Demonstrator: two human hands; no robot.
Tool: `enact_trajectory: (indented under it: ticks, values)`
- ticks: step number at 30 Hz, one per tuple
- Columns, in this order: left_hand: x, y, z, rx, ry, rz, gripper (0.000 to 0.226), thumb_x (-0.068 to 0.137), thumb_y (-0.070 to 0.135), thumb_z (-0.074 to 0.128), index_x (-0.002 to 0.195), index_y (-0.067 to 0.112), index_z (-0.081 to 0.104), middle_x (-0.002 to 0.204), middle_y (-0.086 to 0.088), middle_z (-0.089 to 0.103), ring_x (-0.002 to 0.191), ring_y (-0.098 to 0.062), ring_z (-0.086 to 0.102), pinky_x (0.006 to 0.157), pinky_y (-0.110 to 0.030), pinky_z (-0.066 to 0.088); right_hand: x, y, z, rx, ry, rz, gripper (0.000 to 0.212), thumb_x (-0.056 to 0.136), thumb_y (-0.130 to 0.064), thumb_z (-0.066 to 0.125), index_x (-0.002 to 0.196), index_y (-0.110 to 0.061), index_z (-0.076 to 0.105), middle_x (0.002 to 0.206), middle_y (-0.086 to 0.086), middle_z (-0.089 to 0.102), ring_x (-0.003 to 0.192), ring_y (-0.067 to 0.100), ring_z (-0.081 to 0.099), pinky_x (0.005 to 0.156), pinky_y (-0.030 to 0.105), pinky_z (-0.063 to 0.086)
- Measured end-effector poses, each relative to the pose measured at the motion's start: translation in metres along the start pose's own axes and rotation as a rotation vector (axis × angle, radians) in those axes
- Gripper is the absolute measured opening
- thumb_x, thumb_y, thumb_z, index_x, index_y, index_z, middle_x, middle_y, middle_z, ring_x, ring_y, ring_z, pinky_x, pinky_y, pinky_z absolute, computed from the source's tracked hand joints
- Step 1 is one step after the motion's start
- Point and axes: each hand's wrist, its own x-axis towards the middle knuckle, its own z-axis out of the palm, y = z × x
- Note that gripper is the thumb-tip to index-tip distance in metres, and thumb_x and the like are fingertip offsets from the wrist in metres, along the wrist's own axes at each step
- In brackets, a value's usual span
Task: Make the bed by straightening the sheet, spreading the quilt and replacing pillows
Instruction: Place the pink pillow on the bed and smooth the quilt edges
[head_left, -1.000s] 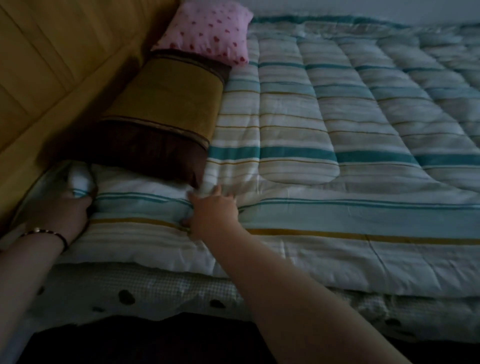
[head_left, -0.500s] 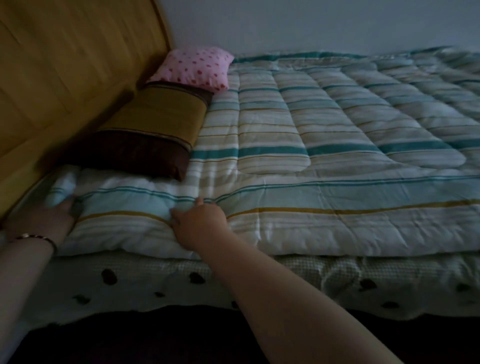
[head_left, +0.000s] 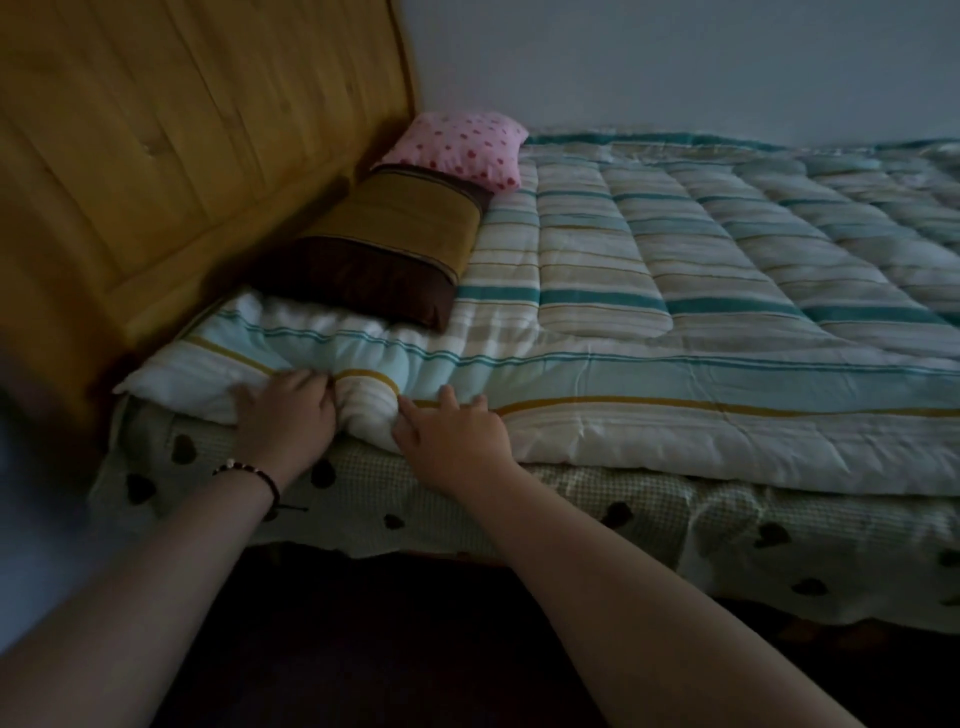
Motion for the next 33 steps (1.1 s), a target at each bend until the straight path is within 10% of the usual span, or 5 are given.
enact_trajectory:
  ticks: [5,13,23,33]
  values:
    - [-0.029,-0.04,0.02,0.073,-0.006,0.352,0.095,0.079,0.082,0.028,0.145,0.016,0.04,0.15,-0.001,0.042,0.141,-0.017,0.032,0.116,-0.05,0.001,-0.013,0.008,0.018,-0.141,0.048,-0.119,0.094,0.085,-0.078,0.043,0.155,-0.035,-0.004,0.165,0.01,0.005,0.146,0.049,0.009,0.114,0.062,0.022]
    - [-0.045,-0.057,0.016,0.158,0.267,0.697,0.048,0.09,0.008,0.03,0.122,0.005,0.065,0.126,-0.008,0.064,0.117,-0.019,0.061,0.109,-0.053,0.032,-0.023,-0.005,0.032,-0.252,0.144,-0.253,0.064,0.104,-0.03,0.032,0.159,-0.018,0.001,0.167,0.001,0.0,0.149,0.045,0.003,0.121,0.052,0.012]
    - [-0.058,0.021,-0.009,-0.06,0.54,0.522,0.028,0.091,0.029,0.056,0.084,0.01,0.075,0.092,-0.01,0.075,0.082,-0.026,0.071,0.089,-0.043,0.044,-0.041,0.014,-0.002,0.155,0.124,-0.192,0.053,0.103,-0.038,0.042,0.153,-0.024,0.029,0.162,-0.003,0.024,0.148,0.027,0.023,0.116,0.048,0.024]
    - [-0.042,0.184,0.026,-0.103,-0.029,0.609,0.069,0.09,0.069,0.025,0.128,0.025,0.061,0.127,0.001,0.063,0.117,-0.022,0.057,0.092,-0.041,0.047,-0.094,0.134,-0.007,0.024,0.048,0.258,0.058,0.098,-0.053,0.033,0.152,-0.046,0.013,0.166,0.001,0.003,0.149,0.043,-0.002,0.107,0.076,0.006]
